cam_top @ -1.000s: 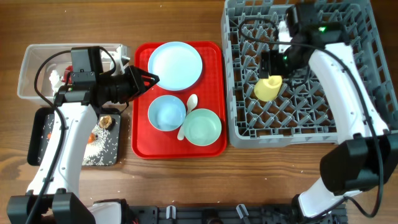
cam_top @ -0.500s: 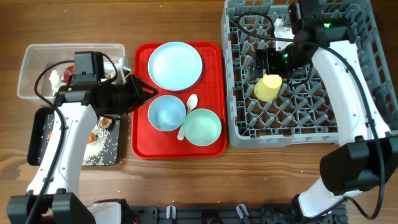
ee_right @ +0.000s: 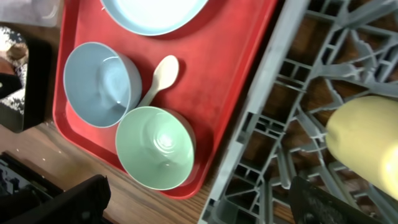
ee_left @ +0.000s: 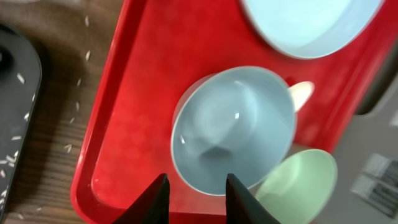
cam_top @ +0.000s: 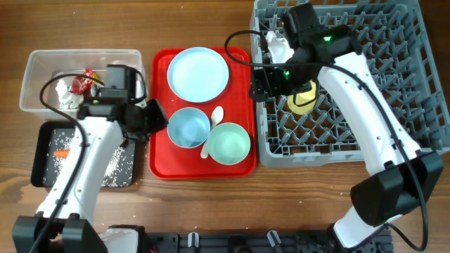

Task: Sort waste into correct bins and load items into the dishwasher rack
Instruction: 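Grasp the light blue bowl on the red tray with the left gripper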

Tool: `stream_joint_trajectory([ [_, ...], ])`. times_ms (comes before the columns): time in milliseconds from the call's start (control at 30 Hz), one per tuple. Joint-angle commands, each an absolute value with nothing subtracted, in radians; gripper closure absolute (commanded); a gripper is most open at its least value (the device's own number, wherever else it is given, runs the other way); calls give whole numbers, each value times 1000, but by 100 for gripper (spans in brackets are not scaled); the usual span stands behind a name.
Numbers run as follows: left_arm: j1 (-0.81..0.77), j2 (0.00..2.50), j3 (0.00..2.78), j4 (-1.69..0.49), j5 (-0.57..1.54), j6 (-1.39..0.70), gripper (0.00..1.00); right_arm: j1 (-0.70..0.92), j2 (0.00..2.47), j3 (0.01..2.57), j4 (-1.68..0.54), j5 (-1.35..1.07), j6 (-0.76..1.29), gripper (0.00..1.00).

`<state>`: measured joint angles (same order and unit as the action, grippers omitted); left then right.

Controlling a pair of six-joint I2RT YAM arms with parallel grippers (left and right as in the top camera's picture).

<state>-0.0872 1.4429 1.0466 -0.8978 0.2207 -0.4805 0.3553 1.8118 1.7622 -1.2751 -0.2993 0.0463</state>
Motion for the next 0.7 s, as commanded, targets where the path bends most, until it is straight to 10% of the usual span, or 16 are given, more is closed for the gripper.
stream_joint_trajectory([
  [0, -154, 1465, 987, -852, 77, -592, 66, 379, 1801, 1773, -1263, -307, 29, 5],
  [400, -194, 1615, 893, -687, 77, -593, 62, 380, 1801, 1771, -1271, -303, 29, 5],
  [667, -194, 1628, 893, -677, 77, -587, 96, 380, 1801, 1771, -1272, -304, 28, 6],
])
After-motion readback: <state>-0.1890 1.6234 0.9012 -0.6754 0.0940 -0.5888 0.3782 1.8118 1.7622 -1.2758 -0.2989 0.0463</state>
